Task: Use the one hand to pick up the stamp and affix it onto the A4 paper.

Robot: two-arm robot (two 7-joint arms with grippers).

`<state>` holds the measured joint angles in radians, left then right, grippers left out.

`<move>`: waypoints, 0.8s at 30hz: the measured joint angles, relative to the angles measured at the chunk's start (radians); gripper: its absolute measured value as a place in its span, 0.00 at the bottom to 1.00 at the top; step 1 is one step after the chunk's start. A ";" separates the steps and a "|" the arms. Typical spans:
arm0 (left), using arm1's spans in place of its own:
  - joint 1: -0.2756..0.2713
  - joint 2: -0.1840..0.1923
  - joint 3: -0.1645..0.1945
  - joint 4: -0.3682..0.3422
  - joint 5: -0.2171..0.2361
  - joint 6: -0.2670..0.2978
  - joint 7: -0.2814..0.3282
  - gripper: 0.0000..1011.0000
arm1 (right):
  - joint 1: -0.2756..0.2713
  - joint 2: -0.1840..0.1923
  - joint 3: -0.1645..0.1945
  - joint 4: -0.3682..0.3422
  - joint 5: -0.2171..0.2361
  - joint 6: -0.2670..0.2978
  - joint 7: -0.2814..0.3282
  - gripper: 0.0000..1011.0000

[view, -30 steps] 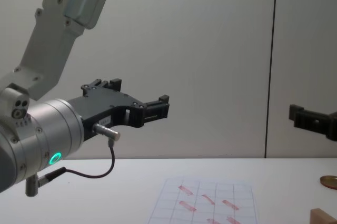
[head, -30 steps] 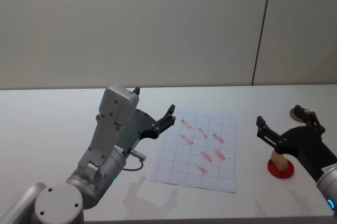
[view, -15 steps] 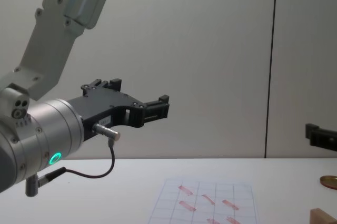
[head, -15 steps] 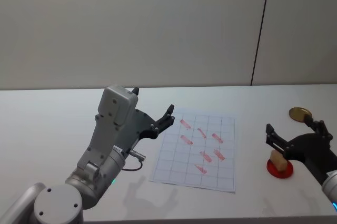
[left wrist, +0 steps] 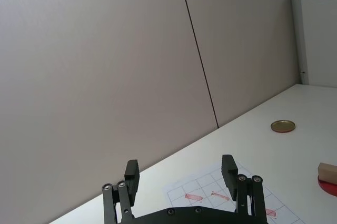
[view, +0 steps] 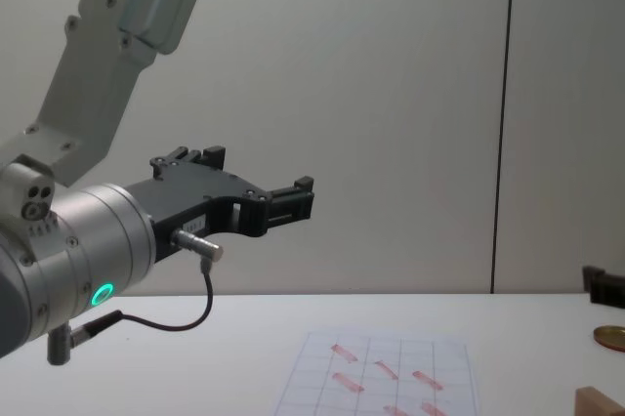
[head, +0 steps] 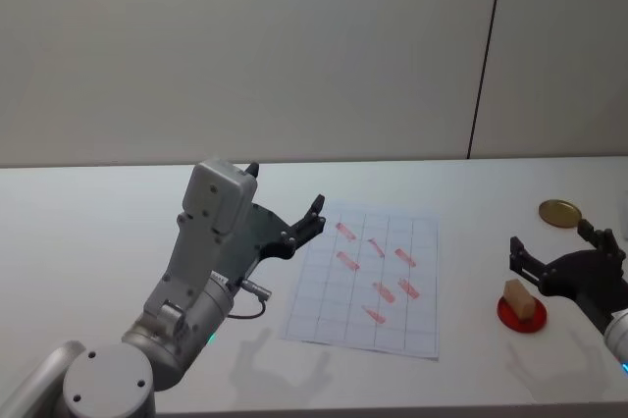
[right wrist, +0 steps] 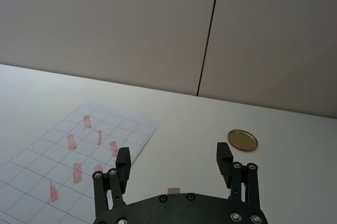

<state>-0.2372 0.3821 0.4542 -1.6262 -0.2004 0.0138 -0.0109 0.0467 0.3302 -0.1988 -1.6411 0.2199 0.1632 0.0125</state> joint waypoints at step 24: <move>0.000 0.000 0.000 0.000 0.000 0.000 0.000 0.98 | 0.147 -0.062 -0.017 0.278 -0.068 0.051 0.074 0.99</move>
<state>-0.2372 0.3821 0.4542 -1.6262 -0.2004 0.0139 -0.0109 0.1939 0.2683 -0.2157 -1.3628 0.1523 0.2144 0.0864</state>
